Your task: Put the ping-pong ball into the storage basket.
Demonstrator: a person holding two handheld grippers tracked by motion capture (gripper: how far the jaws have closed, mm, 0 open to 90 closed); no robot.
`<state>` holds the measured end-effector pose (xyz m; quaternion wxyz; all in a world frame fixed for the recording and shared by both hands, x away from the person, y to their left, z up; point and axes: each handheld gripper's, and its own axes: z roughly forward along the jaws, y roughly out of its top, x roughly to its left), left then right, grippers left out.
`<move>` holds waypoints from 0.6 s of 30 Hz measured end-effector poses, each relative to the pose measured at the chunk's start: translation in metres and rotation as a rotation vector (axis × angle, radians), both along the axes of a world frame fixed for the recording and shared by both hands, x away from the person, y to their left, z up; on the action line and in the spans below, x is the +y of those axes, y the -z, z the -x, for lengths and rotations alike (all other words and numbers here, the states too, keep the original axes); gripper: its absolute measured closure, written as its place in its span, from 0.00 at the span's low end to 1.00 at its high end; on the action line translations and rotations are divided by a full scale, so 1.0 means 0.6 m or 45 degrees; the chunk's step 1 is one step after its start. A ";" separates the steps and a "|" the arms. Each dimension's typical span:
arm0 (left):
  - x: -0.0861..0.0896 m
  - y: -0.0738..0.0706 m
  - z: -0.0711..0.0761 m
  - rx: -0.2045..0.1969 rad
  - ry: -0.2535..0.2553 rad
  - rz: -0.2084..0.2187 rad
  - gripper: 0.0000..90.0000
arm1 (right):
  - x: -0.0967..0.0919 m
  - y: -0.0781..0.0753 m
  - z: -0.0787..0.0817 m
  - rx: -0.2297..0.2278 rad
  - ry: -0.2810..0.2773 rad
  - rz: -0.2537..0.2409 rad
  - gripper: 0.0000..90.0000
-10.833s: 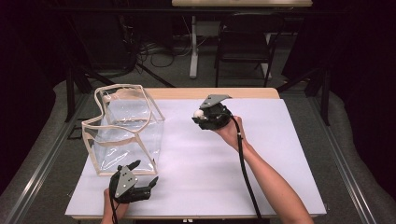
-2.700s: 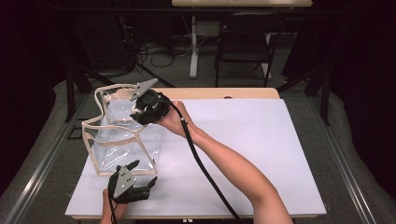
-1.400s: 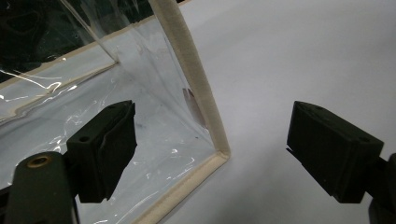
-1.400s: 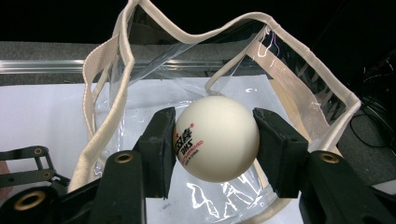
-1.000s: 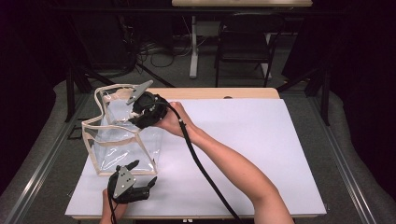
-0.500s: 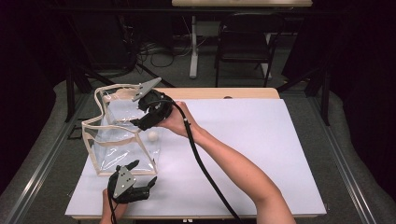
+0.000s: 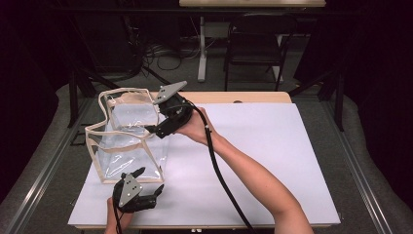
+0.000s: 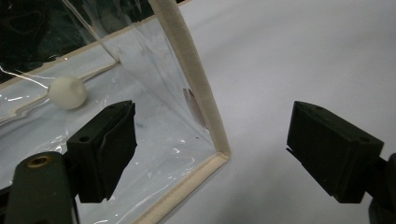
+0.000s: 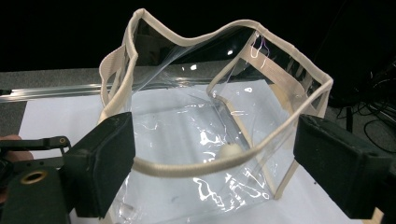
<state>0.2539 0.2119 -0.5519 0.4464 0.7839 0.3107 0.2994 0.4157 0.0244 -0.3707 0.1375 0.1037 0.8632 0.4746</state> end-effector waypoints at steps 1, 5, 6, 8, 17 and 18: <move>0.000 0.000 0.000 0.002 0.001 -0.001 0.18 | -0.002 0.000 0.001 -0.005 0.003 0.002 0.12; -0.002 -0.001 -0.001 0.002 0.002 -0.003 0.18 | -0.014 0.001 0.003 -0.003 0.002 -0.013 0.11; -0.002 -0.001 -0.001 0.001 0.003 -0.004 0.18 | -0.016 0.001 0.003 -0.002 0.005 -0.011 0.11; -0.002 -0.001 -0.001 -0.001 0.003 -0.002 0.18 | -0.021 0.002 0.004 0.000 0.006 -0.008 0.11; -0.002 0.000 -0.002 0.000 0.000 -0.002 0.18 | -0.048 0.010 0.008 0.000 0.028 -0.006 0.10; -0.002 0.000 -0.001 0.000 -0.001 -0.002 0.18 | -0.052 0.012 0.008 -0.001 0.029 -0.007 0.10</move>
